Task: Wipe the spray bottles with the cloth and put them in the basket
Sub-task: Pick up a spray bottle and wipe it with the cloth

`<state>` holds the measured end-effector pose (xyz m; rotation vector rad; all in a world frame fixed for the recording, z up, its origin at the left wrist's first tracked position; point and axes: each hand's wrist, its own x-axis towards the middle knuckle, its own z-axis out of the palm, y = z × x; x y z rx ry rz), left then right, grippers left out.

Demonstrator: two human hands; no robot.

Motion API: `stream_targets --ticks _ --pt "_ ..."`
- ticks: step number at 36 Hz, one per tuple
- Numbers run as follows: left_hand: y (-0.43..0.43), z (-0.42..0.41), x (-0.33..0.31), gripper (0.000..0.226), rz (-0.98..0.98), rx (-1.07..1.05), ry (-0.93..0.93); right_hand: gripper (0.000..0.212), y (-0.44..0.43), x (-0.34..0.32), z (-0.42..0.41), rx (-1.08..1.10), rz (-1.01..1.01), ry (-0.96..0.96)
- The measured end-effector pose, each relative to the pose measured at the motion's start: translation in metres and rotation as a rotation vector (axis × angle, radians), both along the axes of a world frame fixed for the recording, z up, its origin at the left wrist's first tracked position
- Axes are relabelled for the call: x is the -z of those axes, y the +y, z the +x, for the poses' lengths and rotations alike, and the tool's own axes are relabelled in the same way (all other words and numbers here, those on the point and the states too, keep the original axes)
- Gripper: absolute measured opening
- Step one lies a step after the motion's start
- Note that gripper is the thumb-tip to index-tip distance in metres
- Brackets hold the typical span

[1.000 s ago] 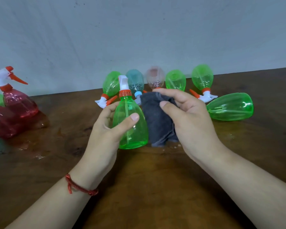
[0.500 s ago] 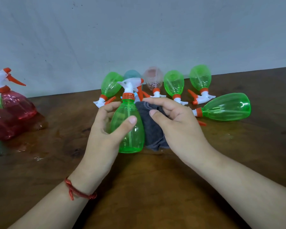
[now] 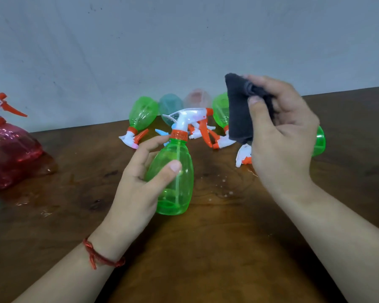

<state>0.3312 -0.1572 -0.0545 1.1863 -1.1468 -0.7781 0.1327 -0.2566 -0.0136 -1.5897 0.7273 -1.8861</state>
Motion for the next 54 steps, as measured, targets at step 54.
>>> stream_targets --ticks 54 --pt "0.0 0.025 -0.002 0.05 -0.113 -0.017 -0.057 0.031 -0.012 0.022 0.013 -0.317 0.181 0.028"
